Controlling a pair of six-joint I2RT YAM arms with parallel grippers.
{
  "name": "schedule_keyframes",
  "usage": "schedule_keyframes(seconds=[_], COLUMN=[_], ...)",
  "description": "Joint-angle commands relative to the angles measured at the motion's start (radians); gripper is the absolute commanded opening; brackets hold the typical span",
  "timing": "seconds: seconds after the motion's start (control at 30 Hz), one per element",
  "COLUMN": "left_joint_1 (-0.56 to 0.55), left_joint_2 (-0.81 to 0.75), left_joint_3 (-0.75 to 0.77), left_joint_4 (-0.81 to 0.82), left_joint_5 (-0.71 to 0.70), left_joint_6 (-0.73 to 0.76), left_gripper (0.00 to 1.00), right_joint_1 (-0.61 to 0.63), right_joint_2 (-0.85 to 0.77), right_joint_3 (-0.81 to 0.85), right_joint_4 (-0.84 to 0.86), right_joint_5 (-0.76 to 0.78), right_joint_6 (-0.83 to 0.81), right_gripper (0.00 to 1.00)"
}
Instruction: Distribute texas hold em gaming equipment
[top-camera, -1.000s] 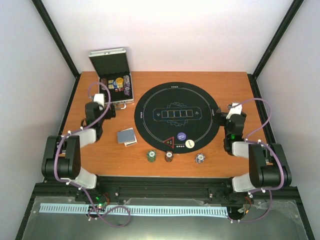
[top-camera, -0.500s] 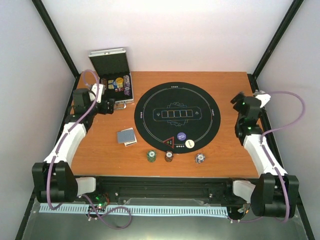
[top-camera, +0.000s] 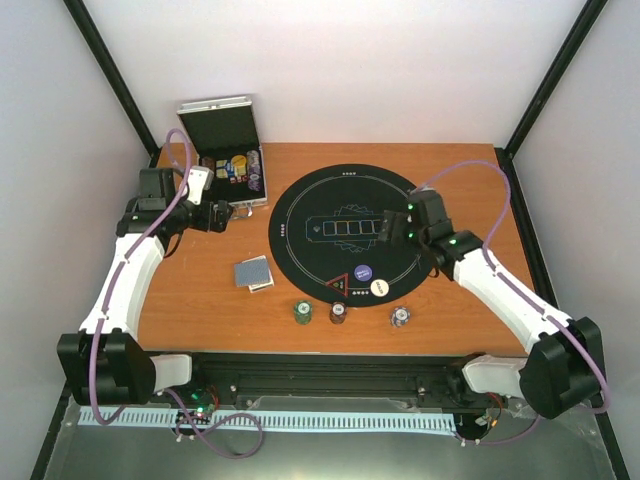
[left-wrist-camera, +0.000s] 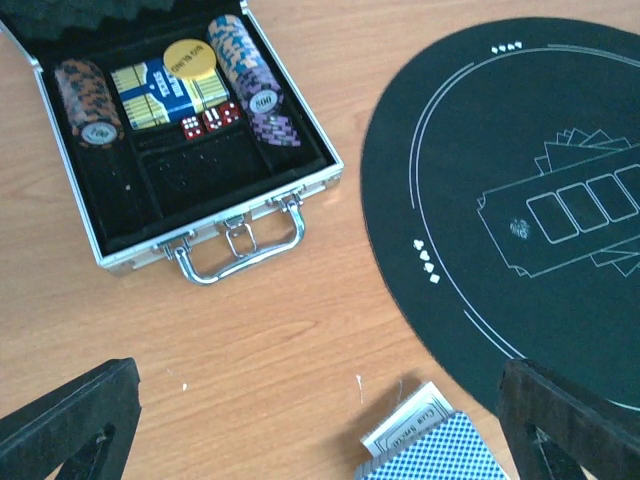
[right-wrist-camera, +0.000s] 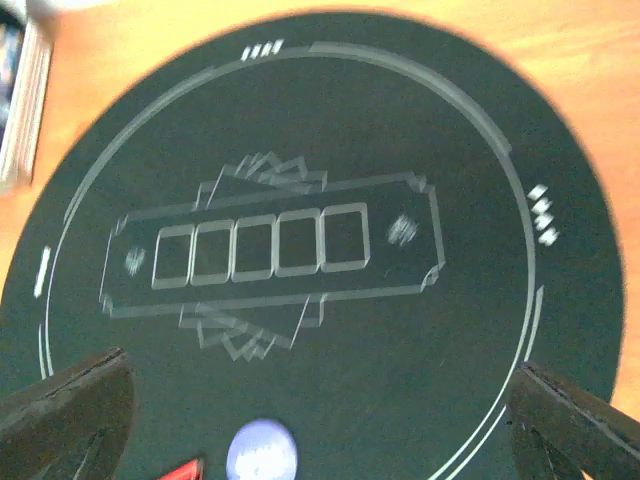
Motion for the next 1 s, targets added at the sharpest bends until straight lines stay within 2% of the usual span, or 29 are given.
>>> schedule_keyframes(seconds=[0.0,0.07,0.2,0.37,0.5,0.97], left_joint_1=[0.010,0.010,0.010,0.010,0.010,0.010], left_joint_2=[0.004,0.011,0.025,0.040,0.042,0.056], left_joint_3=[0.058,0.069,0.087,0.099,0.098,0.128], left_joint_4=[-0.094,-0.107,-0.123,-0.139,-0.140,-0.139], left_joint_5=[0.014,0.011,0.019,0.017,0.007,0.014], left_joint_6=[0.019,0.017,0.011,0.010,0.015,0.009], left_gripper=[1.00,1.00,1.00,1.00,1.00,1.00], right_joint_1=[0.145,0.235,0.370,0.452,0.481,0.484], right_joint_2=[-0.017,0.003,0.079,0.192,0.284,0.460], right_joint_3=[-0.007,-0.001,0.012,0.045,0.074,0.095], right_joint_4=[-0.140,-0.160,-0.174,-0.168,-0.171,-0.169], right_joint_5=[-0.020,0.002,-0.004,-0.023,-0.038,-0.058], right_joint_6=[0.016,0.030,0.066,0.087,0.094,0.067], right_gripper=[1.00,0.99,0.91,0.78,0.67,0.58])
